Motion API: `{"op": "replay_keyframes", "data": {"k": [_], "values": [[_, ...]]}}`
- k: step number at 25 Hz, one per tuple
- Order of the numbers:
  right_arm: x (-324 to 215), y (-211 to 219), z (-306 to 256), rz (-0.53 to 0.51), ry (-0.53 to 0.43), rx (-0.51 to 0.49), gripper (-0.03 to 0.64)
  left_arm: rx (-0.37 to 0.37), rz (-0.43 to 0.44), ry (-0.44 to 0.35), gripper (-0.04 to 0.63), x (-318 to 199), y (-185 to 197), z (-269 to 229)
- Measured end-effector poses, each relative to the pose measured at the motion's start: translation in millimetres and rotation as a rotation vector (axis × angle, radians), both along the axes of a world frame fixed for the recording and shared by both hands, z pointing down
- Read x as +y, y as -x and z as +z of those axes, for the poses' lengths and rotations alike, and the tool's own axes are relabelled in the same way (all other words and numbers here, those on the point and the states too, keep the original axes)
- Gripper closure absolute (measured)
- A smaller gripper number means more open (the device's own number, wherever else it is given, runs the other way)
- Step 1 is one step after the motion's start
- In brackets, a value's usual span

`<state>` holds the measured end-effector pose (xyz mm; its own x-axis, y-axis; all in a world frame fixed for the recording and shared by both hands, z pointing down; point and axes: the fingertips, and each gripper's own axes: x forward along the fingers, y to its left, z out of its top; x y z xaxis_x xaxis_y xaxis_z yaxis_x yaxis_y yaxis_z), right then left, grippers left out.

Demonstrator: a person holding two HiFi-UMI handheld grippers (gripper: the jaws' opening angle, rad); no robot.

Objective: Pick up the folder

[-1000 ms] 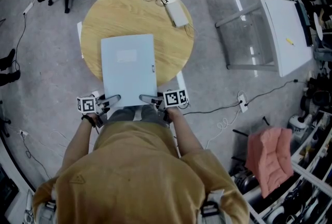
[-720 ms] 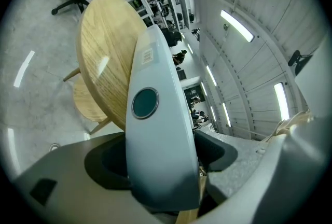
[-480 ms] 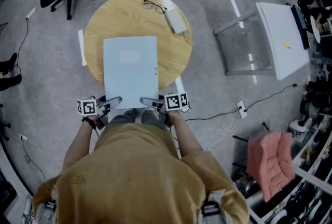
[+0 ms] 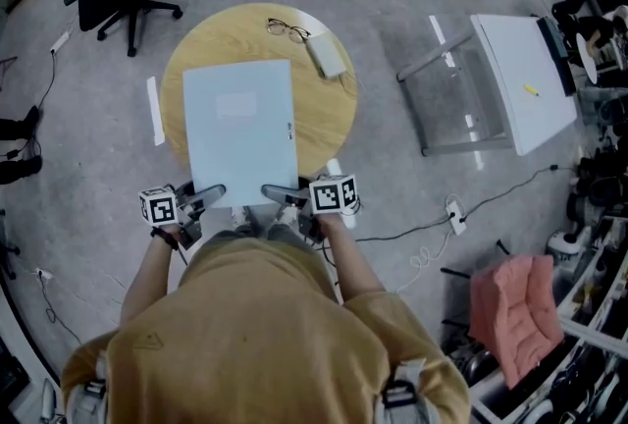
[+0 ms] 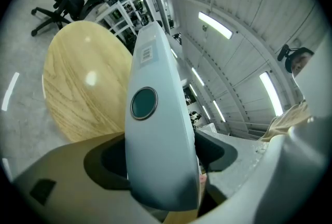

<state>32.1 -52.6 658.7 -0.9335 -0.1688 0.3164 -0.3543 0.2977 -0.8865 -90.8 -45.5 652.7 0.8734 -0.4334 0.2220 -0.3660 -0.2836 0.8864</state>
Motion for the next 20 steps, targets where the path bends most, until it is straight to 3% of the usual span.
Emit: {"op": "replay_keyframes", "data": {"k": [10,15,20], "values": [[-64,37,-89,0.006,-0.199,-0.064,0.253,-0.043,-0.050,-0.280,0.229,-69,35,-107],[-73,32,-138,0.003,-0.336,-0.080,0.252,-0.076,-0.057,-0.421,0.229,-74,29,-161],[-75,25,-184,0.004,-0.465,-0.075,0.252,-0.095,-0.057,-0.496,0.225,-74,22,-202]]}}
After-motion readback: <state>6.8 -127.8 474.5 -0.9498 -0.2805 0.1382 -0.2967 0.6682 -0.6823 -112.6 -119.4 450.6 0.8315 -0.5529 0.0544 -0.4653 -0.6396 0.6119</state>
